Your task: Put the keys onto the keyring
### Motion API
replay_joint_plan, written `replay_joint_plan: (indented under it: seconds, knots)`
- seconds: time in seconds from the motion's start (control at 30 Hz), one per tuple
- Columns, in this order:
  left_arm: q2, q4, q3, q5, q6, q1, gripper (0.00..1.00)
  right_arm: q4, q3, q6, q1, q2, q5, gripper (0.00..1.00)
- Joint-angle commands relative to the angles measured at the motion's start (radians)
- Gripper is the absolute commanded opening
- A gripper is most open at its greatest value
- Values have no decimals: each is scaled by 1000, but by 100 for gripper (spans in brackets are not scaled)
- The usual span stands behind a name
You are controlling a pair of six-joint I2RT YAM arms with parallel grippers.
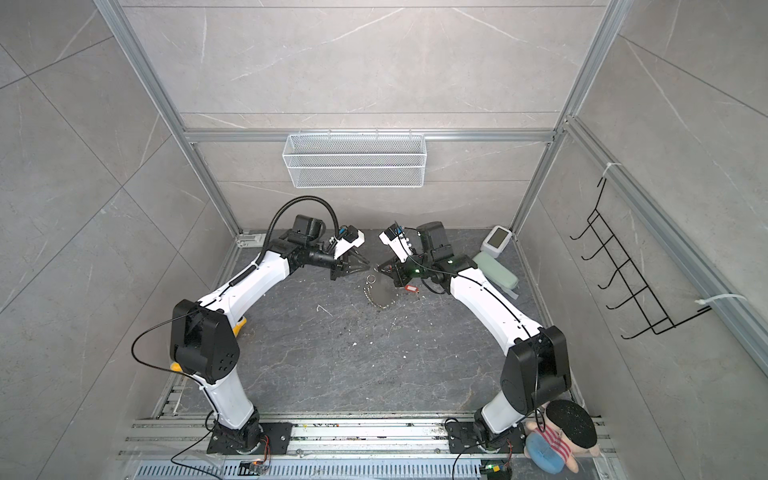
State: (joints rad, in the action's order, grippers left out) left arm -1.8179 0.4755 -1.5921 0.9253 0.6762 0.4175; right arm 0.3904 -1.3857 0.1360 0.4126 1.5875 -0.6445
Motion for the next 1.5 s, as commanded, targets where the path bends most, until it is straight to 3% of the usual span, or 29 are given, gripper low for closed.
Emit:
replay_joint_plan:
  seconds: [0.0, 0.57, 0.83, 0.97, 1.17, 1.23, 1.27, 1.3, 1.47]
  knots:
    - [2, 81, -56, 51, 82, 7, 23, 11, -32, 44, 5, -32, -42, 0]
    - [9, 24, -51, 121, 31, 7, 27, -2, -46, 29, 27, -3, -73, 0]
    - [-4, 26, -64, 149, 9, 7, 16, -20, -48, 17, 35, 1, -80, 0]
    - [-12, 58, -72, 171, 12, 7, 0, -41, -53, 4, 34, 0, -77, 0]
    - [-3, 69, -55, 221, 5, 6, 0, -95, -53, -57, 32, -1, -45, 0]
    - [24, -108, 14, 217, -154, 1, 0, -139, -42, -119, 27, -14, -22, 5]
    - [43, -238, 64, 219, -257, -5, 0, -171, -29, -157, 18, -23, -34, 19]
    - [59, -373, 115, 218, -364, -11, 0, -215, -8, -205, 4, -36, -51, 27]
    - [94, -954, 274, 168, -831, -25, 0, -546, 148, -447, -80, -95, -141, 28]
